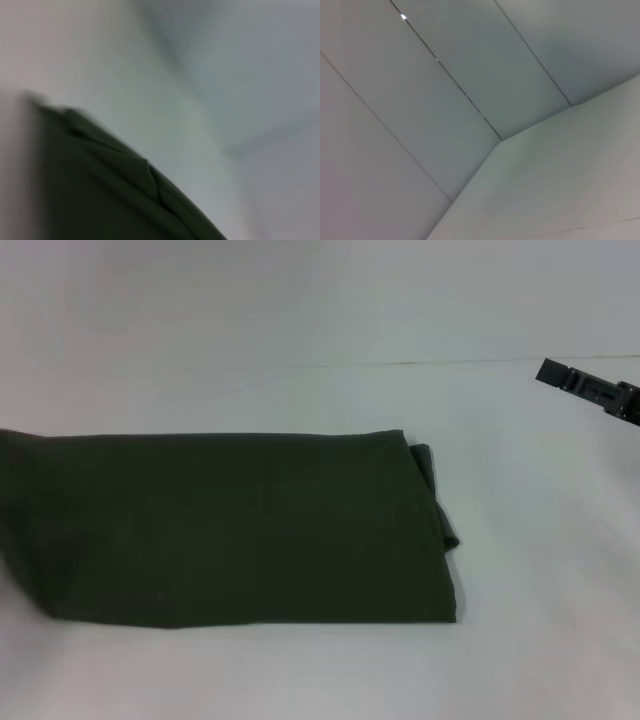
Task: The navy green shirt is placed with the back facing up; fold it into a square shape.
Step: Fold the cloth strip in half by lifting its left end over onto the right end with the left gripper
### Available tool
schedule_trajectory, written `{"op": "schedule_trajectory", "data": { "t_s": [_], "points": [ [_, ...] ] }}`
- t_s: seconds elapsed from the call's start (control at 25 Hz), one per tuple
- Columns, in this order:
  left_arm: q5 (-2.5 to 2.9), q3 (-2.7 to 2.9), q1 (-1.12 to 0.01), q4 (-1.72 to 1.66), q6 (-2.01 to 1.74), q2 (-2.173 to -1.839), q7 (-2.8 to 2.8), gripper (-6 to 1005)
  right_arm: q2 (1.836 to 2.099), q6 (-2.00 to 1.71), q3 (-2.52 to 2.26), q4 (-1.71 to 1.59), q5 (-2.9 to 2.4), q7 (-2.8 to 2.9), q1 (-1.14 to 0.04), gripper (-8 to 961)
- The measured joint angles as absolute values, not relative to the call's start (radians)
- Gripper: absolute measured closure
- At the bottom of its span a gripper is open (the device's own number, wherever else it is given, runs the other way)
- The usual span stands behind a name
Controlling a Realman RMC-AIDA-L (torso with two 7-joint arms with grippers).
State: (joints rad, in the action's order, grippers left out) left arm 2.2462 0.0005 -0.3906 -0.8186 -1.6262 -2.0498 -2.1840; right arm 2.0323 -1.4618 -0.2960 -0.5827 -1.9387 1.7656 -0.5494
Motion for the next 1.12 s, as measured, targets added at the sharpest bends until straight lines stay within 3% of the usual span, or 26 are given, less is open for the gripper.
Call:
{"op": "schedule_trajectory", "data": {
  "t_s": [0.12,0.4,0.76,1.04,1.12],
  "points": [
    [2.124,0.072,-0.470,-0.762,-1.751,-2.061,-2.165,967,2.031,-1.478,-0.290,-0.583,-1.939,1.750,-0.534,138],
    [1.994,0.348,-0.737,-0.599,-1.663,-2.169,-2.068,967,2.011,-1.544,-0.285,-0.593,-1.909,1.734,-0.473,139],
    [1.890,0.329,-0.993,0.126,-1.075,-2.175,-1.534,948,1.949,-1.605,-0.285,-0.595,-1.888,1.685,-0.405,140],
    [1.901,0.162,-0.984,0.314,-0.951,-2.176,-1.254,925,1.943,-1.600,-0.294,-0.595,-1.890,1.631,-0.430,140],
    [1.919,0.161,-0.984,0.318,-0.947,-2.176,-1.270,856,1.946,-1.593,-0.295,-0.595,-1.891,1.624,-0.435,141]
  ]
}}
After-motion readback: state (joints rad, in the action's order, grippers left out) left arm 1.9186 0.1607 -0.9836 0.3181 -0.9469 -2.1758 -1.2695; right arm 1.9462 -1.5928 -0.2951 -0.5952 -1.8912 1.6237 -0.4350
